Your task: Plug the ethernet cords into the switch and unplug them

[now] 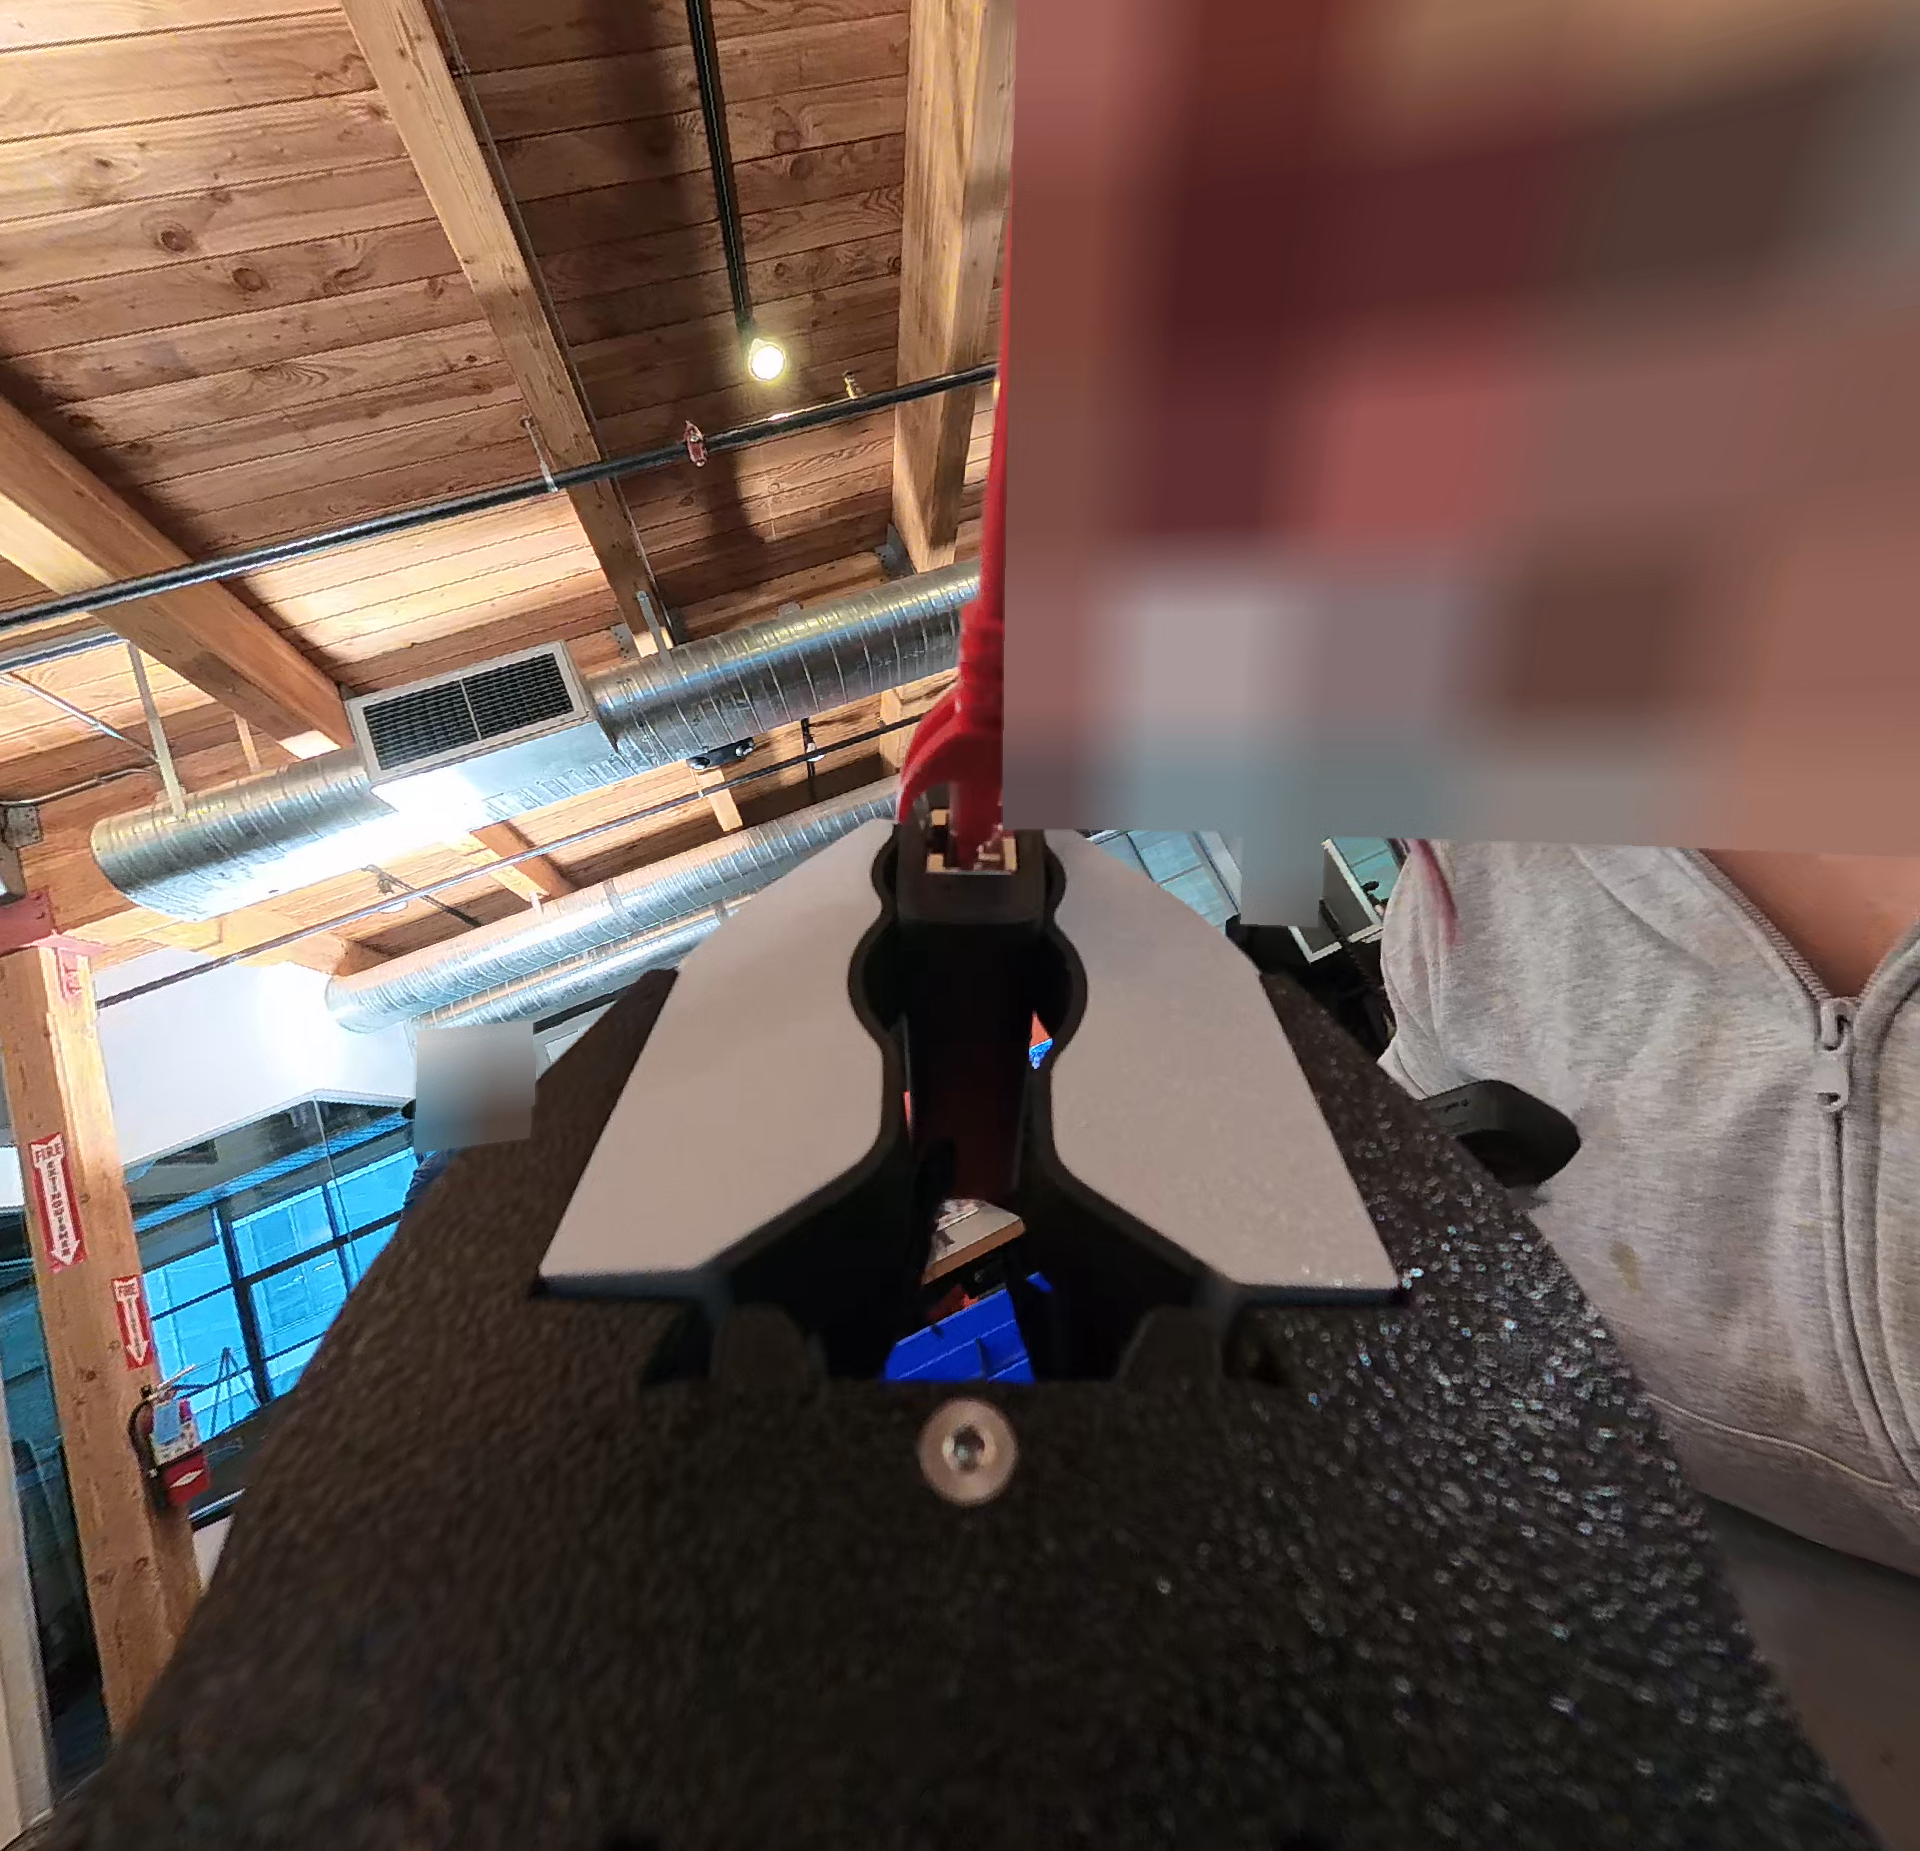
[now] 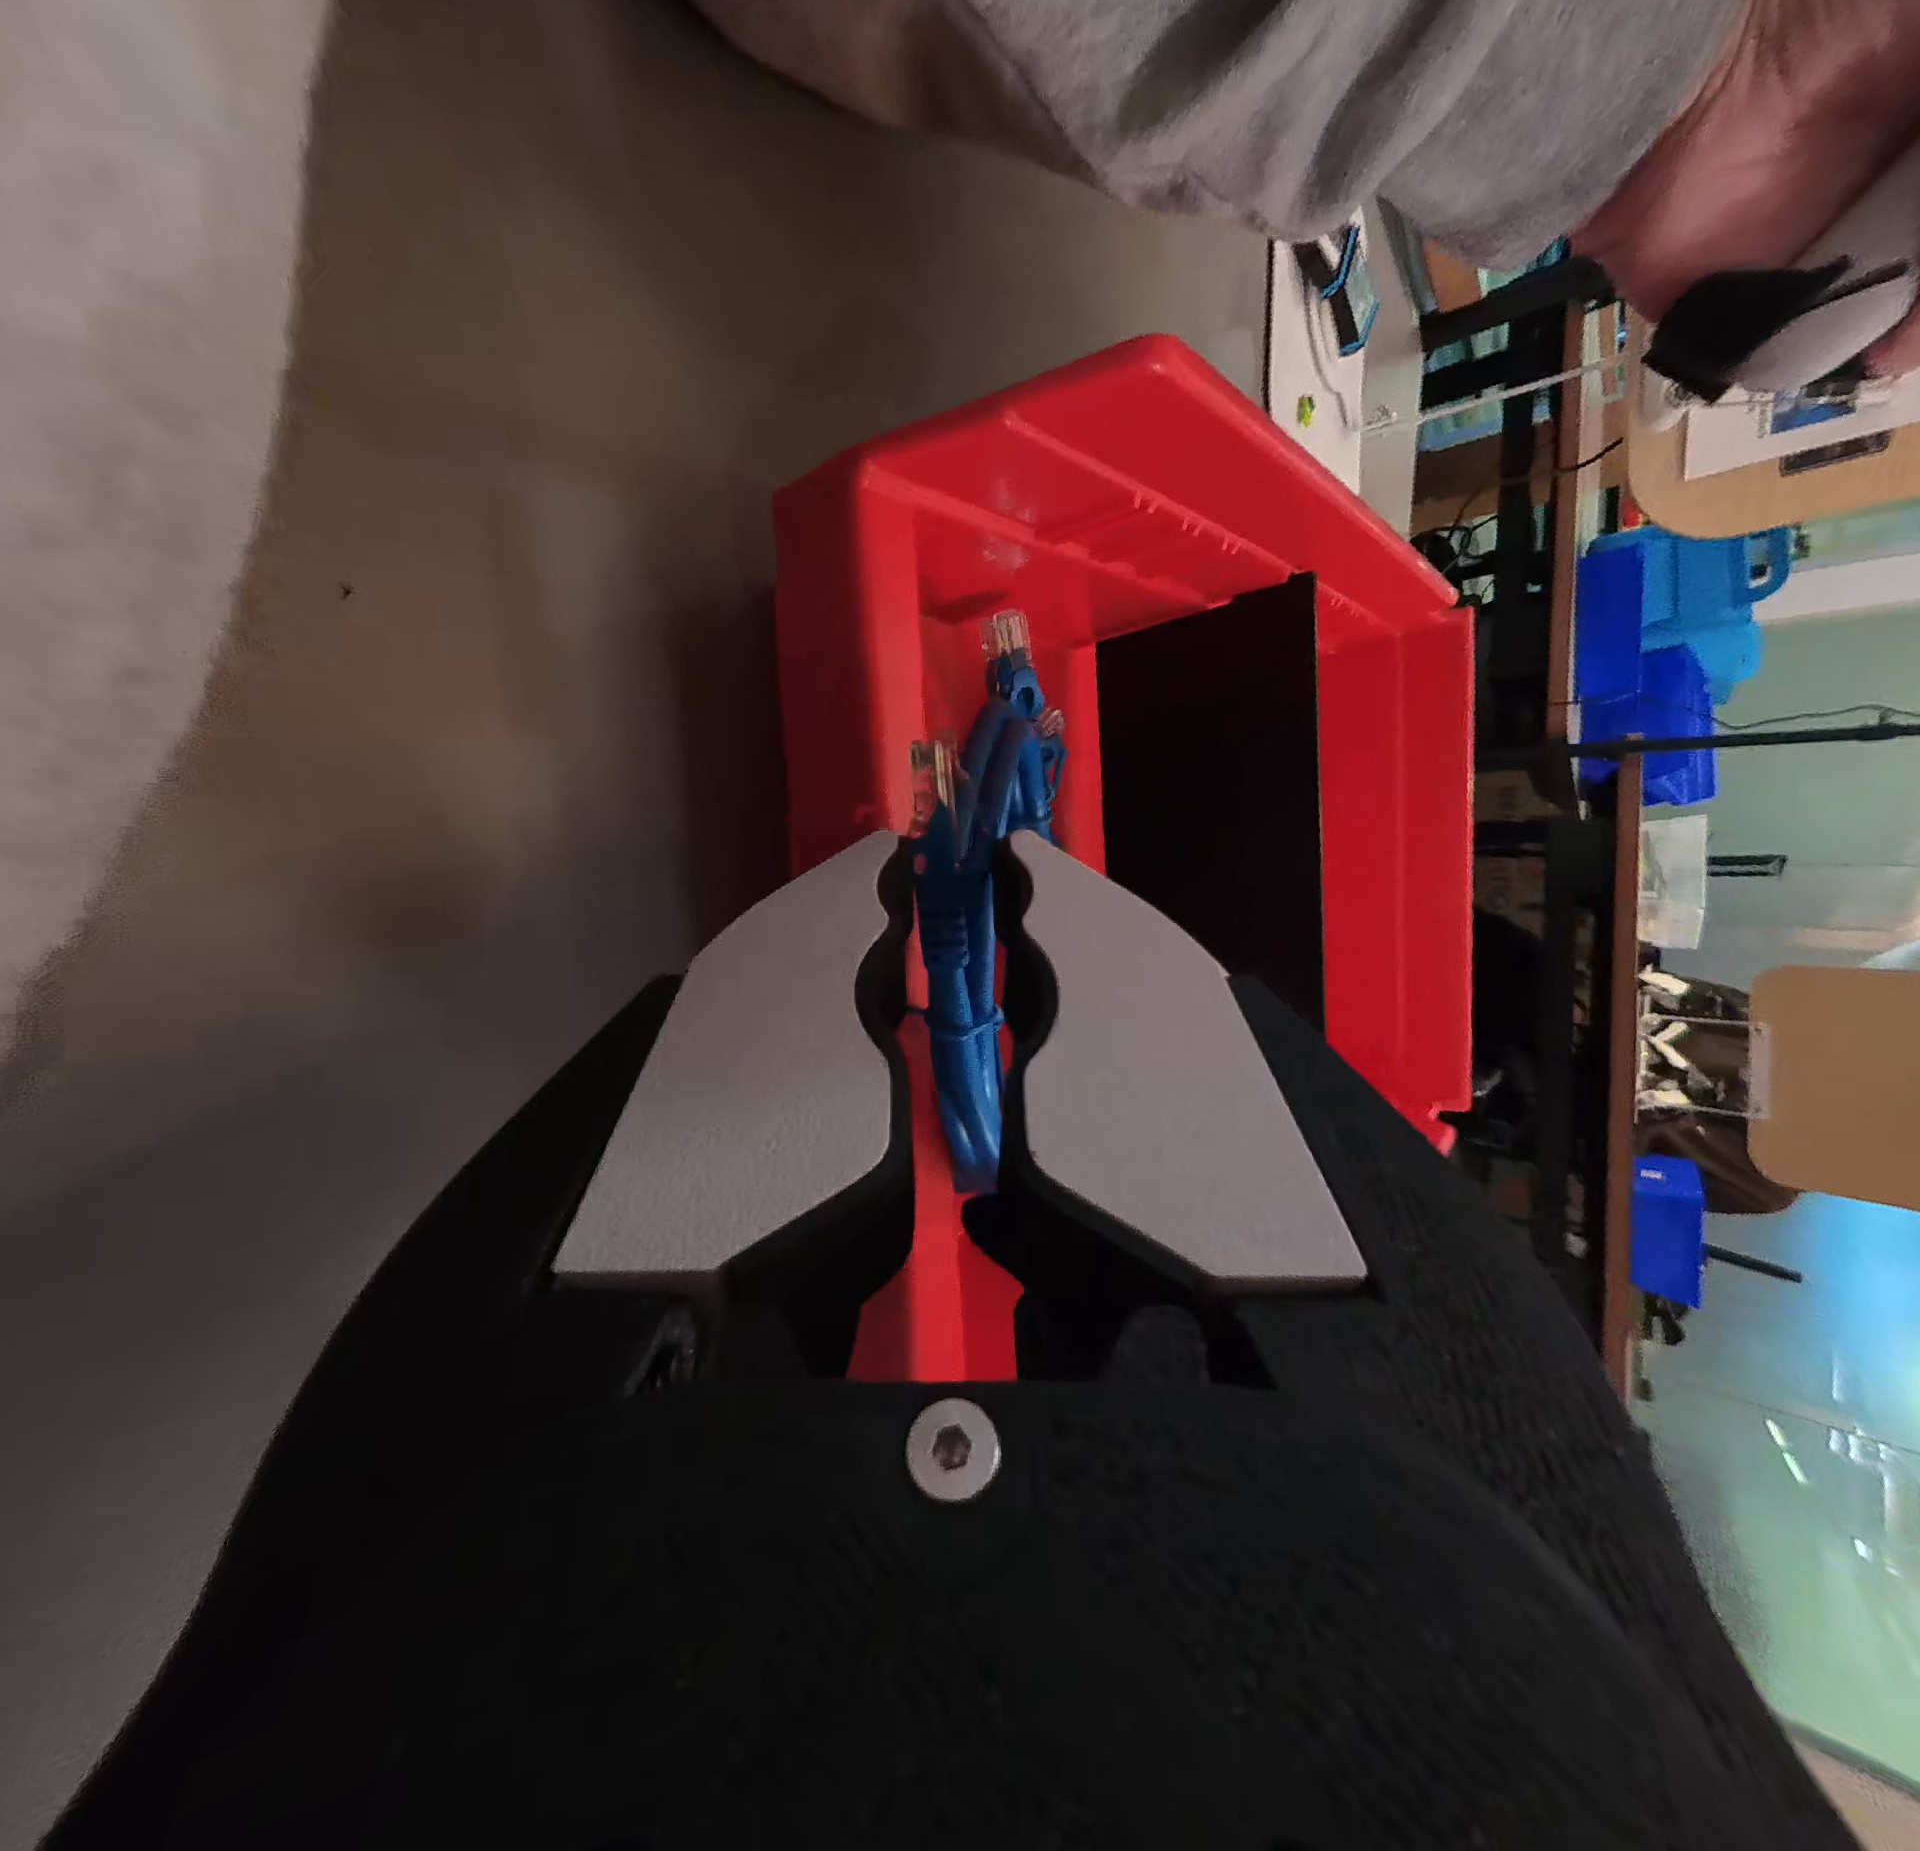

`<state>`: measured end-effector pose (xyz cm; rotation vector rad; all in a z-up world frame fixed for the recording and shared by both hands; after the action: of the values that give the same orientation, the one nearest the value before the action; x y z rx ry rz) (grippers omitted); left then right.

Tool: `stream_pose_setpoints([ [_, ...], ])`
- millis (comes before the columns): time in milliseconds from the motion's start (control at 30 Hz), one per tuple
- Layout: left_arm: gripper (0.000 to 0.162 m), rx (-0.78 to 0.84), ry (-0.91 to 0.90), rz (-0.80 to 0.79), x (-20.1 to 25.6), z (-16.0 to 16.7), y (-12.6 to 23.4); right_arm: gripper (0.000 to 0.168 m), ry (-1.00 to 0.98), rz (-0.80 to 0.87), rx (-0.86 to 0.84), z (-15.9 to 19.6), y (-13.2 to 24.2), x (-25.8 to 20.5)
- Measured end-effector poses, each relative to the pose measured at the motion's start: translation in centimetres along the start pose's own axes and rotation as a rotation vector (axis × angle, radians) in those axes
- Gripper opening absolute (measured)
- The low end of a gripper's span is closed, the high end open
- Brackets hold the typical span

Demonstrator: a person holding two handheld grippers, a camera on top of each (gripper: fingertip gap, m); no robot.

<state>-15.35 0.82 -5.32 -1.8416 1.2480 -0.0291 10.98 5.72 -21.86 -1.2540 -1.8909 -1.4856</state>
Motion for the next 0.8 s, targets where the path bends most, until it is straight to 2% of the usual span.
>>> stream_pose_setpoints([
  [33, 0.021, 0.002, 0.004, 0.002, 0.0, 0.0, 0.0, 0.012, -0.007, 0.001, -0.01, 0.1, 0.0, 0.0],
  [133, 0.021, 0.01, 0.016, 0.012, 0.0, 0.3, -0.1, 0.012, -0.062, 0.022, -0.026, 0.0, 0.3, 0.6],
  [200, 0.021, 0.018, 0.022, 0.021, 0.0, 0.4, -0.3, 0.012, -0.179, 0.062, -0.008, -0.1, 0.8, 1.8],
  [367, 0.02, 0.03, 0.031, 0.101, 0.8, 0.9, -1.8, 0.012, -0.423, 0.289, -0.009, -0.4, 2.4, 7.0],
  [467, 0.02, 0.002, -0.006, 0.176, 2.1, 0.7, -3.7, 0.013, -0.466, 0.424, 0.046, -1.9, 3.7, 10.3],
  [633, 0.021, -0.134, -0.173, 0.256, 4.4, 0.4, -6.5, 0.012, -0.344, 0.547, 0.123, -5.1, 4.7, 13.4],
  [800, 0.02, -0.303, -0.417, 0.288, 6.9, 0.9, -8.7, 0.012, -0.122, 0.636, 0.156, -7.2, 4.7, 14.1],
])
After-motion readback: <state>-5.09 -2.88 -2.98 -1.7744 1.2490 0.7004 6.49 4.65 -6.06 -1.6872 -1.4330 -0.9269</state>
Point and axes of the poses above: each gripper's, where its closed fingertips meet, y back along the fingers, z out of its underside, x = y × z across the jaws, the point moved 7 cm from there along y, back along the fingers, and after that the axes turned 1 degree about z, right-handed, at the moved point
